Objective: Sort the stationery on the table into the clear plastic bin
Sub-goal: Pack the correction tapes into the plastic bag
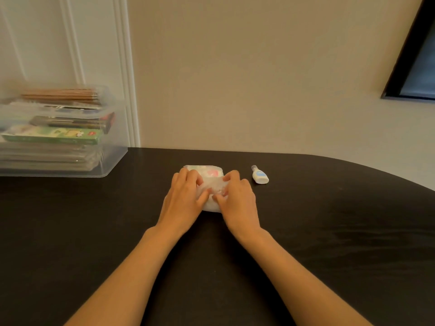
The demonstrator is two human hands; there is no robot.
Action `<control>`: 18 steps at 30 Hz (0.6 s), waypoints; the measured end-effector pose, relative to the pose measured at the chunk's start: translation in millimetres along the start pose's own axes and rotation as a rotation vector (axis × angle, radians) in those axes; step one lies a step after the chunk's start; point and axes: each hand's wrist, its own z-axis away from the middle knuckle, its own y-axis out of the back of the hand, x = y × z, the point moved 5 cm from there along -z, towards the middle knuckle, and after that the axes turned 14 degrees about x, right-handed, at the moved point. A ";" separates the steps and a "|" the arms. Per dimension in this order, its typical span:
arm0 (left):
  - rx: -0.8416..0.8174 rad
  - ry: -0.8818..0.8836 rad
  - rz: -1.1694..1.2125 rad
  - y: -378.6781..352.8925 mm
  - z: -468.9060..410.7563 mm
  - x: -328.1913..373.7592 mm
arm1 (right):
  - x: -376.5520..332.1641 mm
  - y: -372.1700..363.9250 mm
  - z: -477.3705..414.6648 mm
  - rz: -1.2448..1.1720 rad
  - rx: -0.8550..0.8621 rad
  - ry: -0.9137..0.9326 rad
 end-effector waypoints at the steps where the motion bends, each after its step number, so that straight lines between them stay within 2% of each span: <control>1: -0.017 -0.010 -0.011 -1.5 0.4 1.5 | 0.7 1.9 -1.0 -0.009 0.023 0.024; 3: -0.020 -0.029 -0.054 -2.9 1.0 4.5 | 4.9 5.1 -3.9 0.041 0.057 0.051; 6: 0.019 -0.046 -0.151 -2.2 0.7 9.4 | 15.5 8.0 -7.8 0.144 0.004 0.048; 9: -0.011 -0.031 -0.200 -5.3 0.7 13.5 | 21.0 16.3 -7.7 0.069 -0.028 0.022; 12: -0.018 0.020 -0.252 -5.3 0.0 11.8 | 22.7 25.6 -7.1 0.017 0.037 0.010; 14: 0.004 0.061 -0.262 -4.4 -1.2 8.6 | 22.9 33.4 -7.4 -0.067 0.151 -0.016; 16: 0.021 0.121 -0.249 -3.1 -1.9 6.1 | 21.5 38.4 -7.2 -0.254 0.221 -0.076; 18: 0.046 0.167 -0.262 -2.4 -3.3 6.6 | 19.0 36.7 -6.1 -0.485 0.120 -0.137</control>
